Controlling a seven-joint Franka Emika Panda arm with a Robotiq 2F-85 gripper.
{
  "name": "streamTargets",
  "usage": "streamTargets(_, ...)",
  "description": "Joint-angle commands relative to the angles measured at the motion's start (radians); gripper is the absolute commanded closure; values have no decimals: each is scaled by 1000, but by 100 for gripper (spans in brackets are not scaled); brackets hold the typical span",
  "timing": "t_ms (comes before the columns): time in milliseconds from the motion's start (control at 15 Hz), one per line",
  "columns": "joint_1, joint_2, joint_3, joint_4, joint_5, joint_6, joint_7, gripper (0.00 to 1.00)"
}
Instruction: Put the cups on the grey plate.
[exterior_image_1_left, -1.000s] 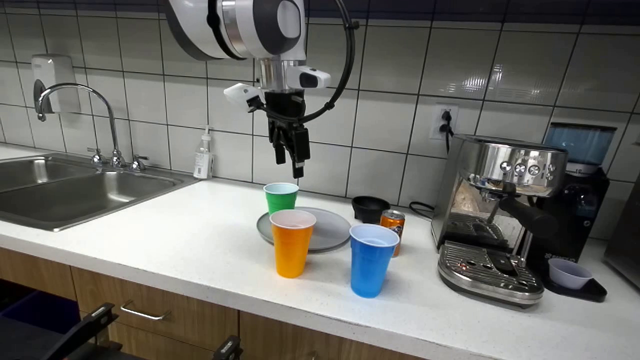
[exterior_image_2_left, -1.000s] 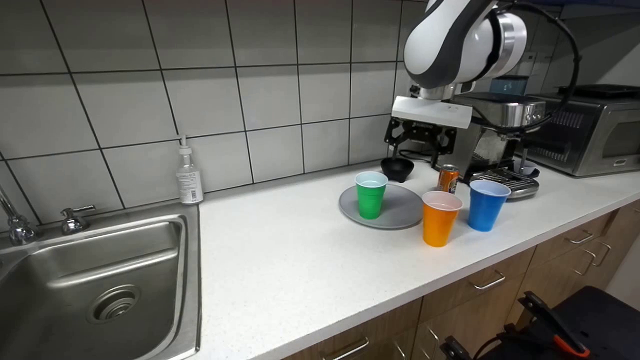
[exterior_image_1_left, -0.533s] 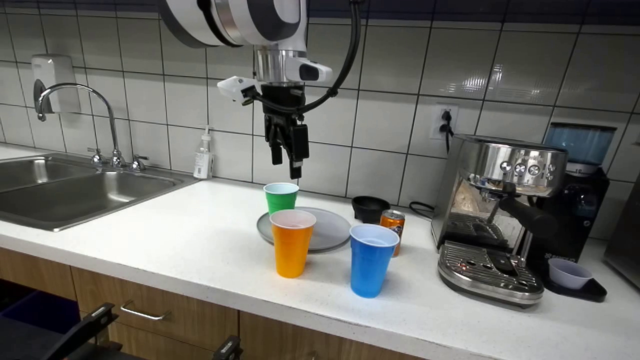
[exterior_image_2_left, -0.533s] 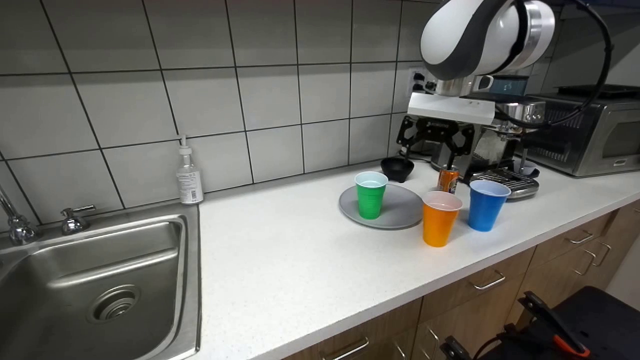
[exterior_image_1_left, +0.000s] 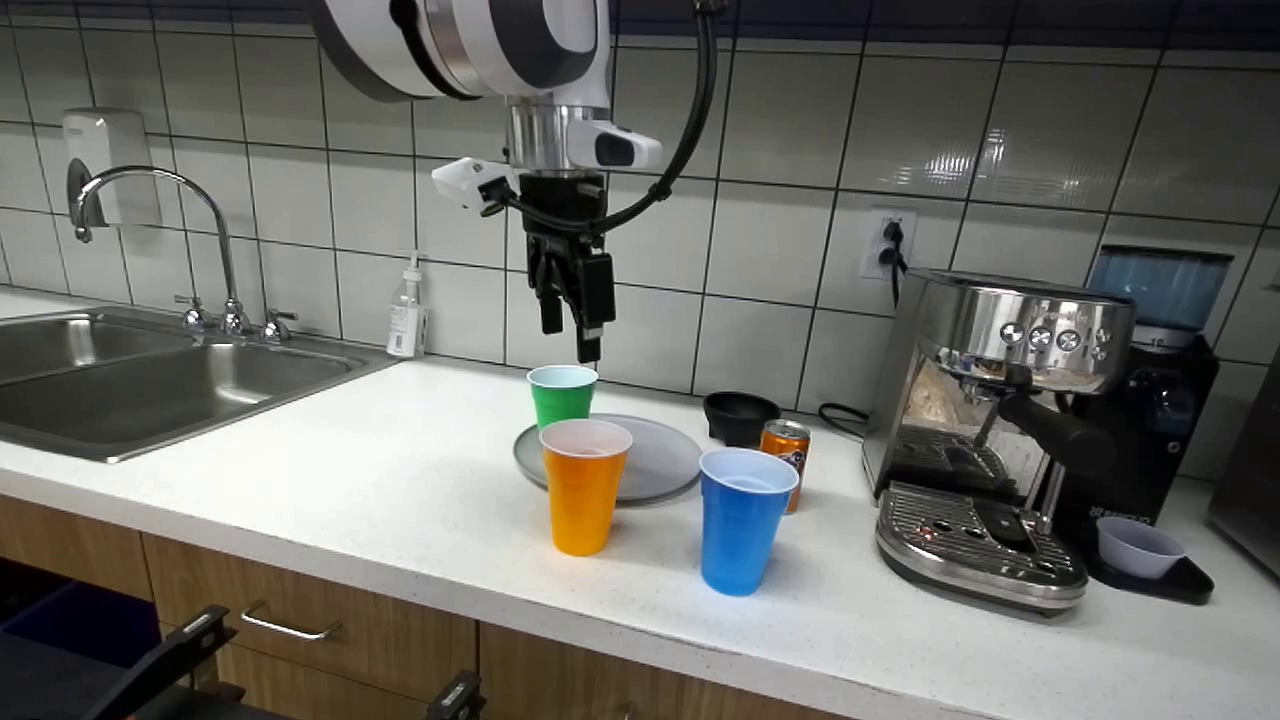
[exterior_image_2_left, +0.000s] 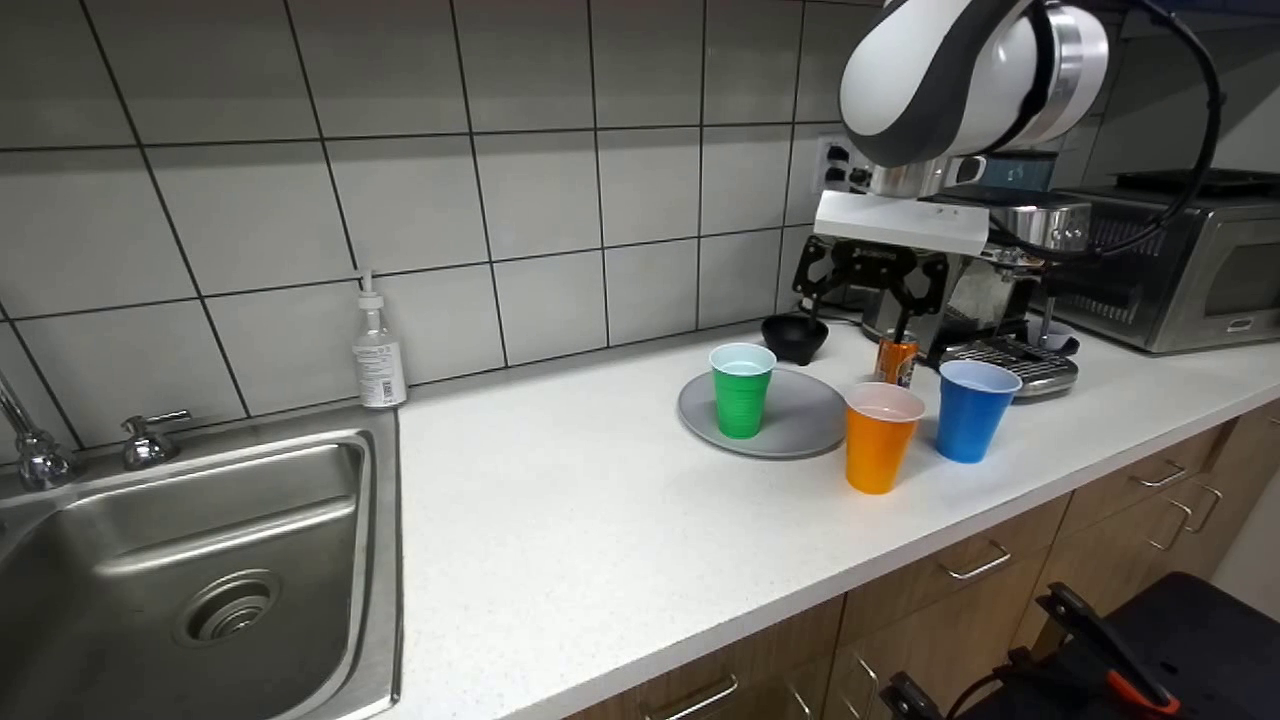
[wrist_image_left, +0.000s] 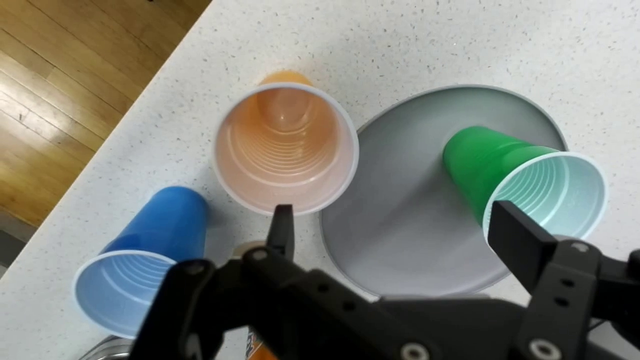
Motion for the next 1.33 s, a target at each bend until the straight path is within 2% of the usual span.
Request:
streamTargets(0, -47, -19, 41, -44, -16, 33, 31, 0)
streamTargets(600, -82, 5, 41, -74, -21, 34, 23, 0)
streamTargets(1267, -64, 117, 37, -13, -12, 35, 31, 0)
